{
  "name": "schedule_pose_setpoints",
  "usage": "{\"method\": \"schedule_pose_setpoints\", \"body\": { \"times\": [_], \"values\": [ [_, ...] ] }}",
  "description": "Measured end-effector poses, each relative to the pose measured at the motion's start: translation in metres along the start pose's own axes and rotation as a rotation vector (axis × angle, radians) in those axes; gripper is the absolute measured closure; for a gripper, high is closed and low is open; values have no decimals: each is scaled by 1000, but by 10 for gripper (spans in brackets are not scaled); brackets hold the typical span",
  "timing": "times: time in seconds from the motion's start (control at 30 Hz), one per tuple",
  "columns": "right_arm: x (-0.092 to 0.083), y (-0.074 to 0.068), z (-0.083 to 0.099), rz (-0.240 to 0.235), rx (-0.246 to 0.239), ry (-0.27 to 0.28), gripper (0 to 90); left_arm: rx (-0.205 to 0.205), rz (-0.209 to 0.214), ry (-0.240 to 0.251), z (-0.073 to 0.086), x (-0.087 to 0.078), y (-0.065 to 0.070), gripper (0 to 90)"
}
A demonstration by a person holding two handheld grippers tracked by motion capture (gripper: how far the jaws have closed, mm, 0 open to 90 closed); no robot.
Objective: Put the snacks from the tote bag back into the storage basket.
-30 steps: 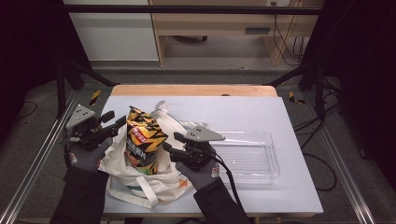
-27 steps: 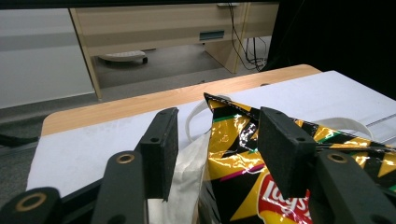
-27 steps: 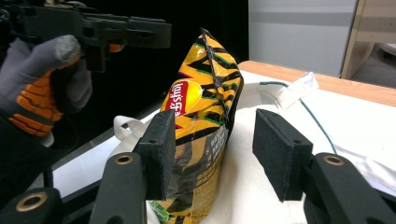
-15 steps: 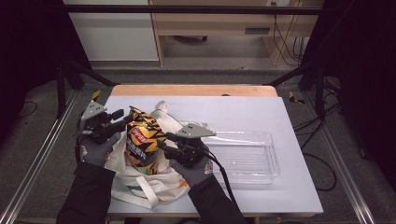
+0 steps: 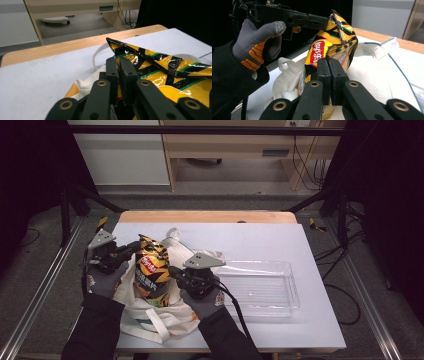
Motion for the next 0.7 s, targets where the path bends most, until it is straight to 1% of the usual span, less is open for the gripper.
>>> {"method": "schedule_pose_setpoints", "body": {
  "times": [0.07,0.2,0.27,0.3,0.33,0.4,0.43,0.53,0.57,0.63,0.7],
  "values": [
    [0,0,0,-3,0,-1,897,7,-1,-1,0,-1,0,899],
    [-1,0,-1,-9,3,2,900,32,-16,6,-1,-4,4,900],
    [-2,0,-2,-4,4,5,900,30,-15,12,-2,-8,4,900],
    [-3,1,-3,5,4,10,900,27,-10,24,-4,-11,5,900],
    [-6,5,-7,16,16,30,900,22,-6,27,-5,-14,5,900],
    [-8,7,-9,18,22,34,900,18,-3,36,-6,-20,8,900],
    [-9,9,-11,16,31,34,900,22,-10,36,-6,-23,10,900],
    [-8,14,-10,33,37,29,900,28,-28,24,-2,-29,15,900],
    [-7,15,-9,33,44,27,900,30,-33,18,0,-30,15,900],
    [-3,15,-5,38,43,19,897,35,-43,5,5,-27,13,900],
    [0,14,-3,46,28,11,874,24,-31,10,7,-24,11,900]
  ]
}}
Point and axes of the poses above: each handheld gripper's, and its own axes: x roughly forward along the jaws, z roughly out of its underside, y roughly to its right, the point moved 4 cm from there along x, roughly forward along the jaws, and after that the axes turned 10 degrees about y, right-handed, at the moved point
